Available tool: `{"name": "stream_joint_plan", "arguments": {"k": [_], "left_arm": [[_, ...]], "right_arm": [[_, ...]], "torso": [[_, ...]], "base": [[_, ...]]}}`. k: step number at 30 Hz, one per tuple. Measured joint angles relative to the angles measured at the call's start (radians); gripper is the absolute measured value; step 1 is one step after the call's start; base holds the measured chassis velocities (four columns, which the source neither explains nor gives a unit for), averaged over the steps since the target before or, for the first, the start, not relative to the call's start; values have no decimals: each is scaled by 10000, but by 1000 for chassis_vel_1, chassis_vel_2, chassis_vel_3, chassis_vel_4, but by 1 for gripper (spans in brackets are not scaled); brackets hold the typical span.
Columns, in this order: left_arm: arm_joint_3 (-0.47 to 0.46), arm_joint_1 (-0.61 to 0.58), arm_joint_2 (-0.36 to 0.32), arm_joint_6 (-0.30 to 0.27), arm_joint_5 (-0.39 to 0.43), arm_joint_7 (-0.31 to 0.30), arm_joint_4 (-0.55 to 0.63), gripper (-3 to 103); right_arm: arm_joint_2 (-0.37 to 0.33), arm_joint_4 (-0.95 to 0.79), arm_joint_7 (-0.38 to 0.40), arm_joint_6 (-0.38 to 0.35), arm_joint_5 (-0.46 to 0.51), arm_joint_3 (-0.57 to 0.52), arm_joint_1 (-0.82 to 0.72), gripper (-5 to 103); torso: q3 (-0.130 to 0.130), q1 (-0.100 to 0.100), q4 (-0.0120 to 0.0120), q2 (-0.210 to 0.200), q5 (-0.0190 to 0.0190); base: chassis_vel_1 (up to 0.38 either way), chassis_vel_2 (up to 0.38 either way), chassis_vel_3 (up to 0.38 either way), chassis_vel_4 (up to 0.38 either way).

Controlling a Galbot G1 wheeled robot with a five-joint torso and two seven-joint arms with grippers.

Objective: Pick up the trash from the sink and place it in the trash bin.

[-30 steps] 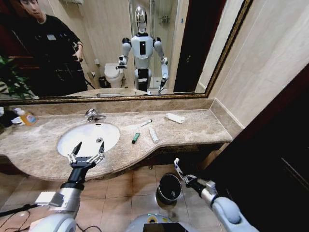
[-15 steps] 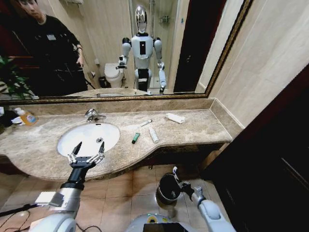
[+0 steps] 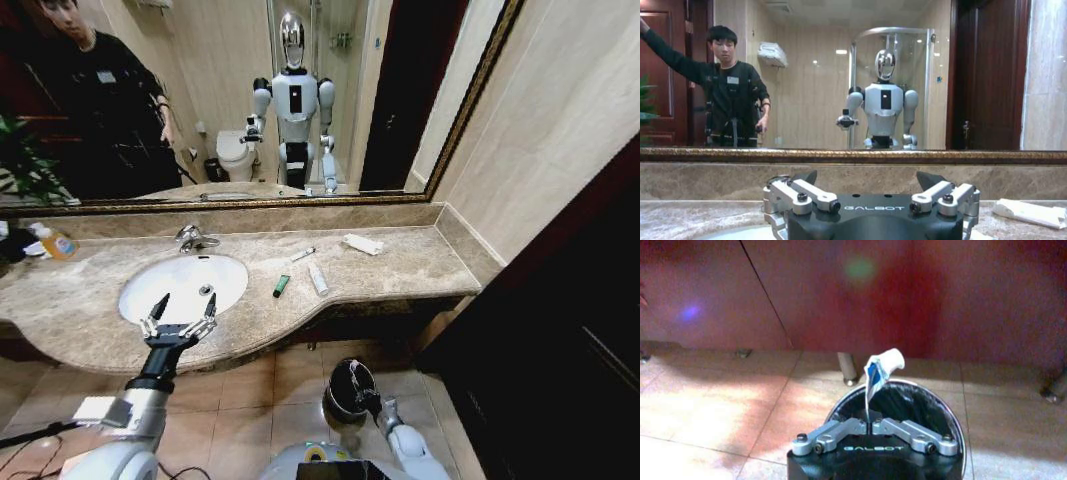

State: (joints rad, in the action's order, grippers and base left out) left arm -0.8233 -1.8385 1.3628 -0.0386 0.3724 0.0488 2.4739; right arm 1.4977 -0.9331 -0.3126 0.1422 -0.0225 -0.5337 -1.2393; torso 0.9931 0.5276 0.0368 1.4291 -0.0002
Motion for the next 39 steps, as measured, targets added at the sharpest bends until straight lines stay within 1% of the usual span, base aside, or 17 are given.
{"name": "stream_joint_plan", "arguments": {"k": [6,9,11,12,15,16,18,19,21,23,24,25,27,30,31,33,39], "left_arm": [[0,0,0,0,0,0,0,100],[0,0,0,0,0,0,0,100],[0,0,0,0,0,0,0,100],[0,0,0,0,0,0,0,100],[0,0,0,0,0,0,0,100],[0,0,0,0,0,0,0,100],[0,0,0,0,0,0,0,100],[0,0,0,0,0,0,0,100],[0,0,0,0,0,0,0,100],[0,0,0,0,0,0,1,100],[0,0,0,0,0,0,0,100],[0,0,0,0,0,0,0,100],[0,0,0,0,0,0,0,100],[0,-1,0,0,0,0,0,100],[0,-1,0,0,0,0,0,100],[0,0,0,0,0,0,0,100],[0,0,0,0,0,0,0,100]], "right_arm": [[115,255,287,173,-40,-21,132,-3],[123,221,317,184,-50,-19,128,8],[115,183,322,186,-67,-7,128,19],[115,183,322,186,-67,-7,128,19],[140,138,394,185,-112,-5,128,35],[140,138,394,185,-112,-5,128,35],[149,87,415,185,-144,3,118,46],[149,87,415,185,-144,3,118,46],[149,38,420,182,-169,9,104,57],[149,11,425,176,-170,9,95,57],[146,-35,428,167,-171,11,80,68],[122,-92,429,150,-171,21,59,73],[99,-134,428,132,-170,27,46,73],[-20,-430,411,-68,-121,60,-69,89],[-20,-430,411,-68,-121,60,-69,89],[-81,-594,376,-145,-74,85,-134,97],[-106,-840,362,-259,-20,119,-277,100]], "torso": [[0,0,0,0,1],[0,0,0,0,1],[0,0,0,0,0],[0,0,0,0,0],[0,0,0,0,1],[0,0,0,0,1],[0,0,0,0,1],[0,0,0,0,1],[0,0,0,0,1],[0,0,0,0,1],[0,0,0,0,1],[0,0,0,0,2],[0,0,0,0,1],[0,0,0,0,1],[0,0,0,0,1],[0,0,0,0,1],[0,0,0,0,2]], "base": [[0,0,0,0],[0,0,0,0],[0,0,0,0],[0,0,0,0],[0,0,0,0],[0,0,0,0],[0,0,0,0],[0,0,0,0],[0,0,0,0],[0,0,0,0],[0,0,0,0],[0,0,0,0],[0,0,0,0],[0,0,0,0],[0,0,0,0],[0,0,0,0],[0,0,0,0]]}}
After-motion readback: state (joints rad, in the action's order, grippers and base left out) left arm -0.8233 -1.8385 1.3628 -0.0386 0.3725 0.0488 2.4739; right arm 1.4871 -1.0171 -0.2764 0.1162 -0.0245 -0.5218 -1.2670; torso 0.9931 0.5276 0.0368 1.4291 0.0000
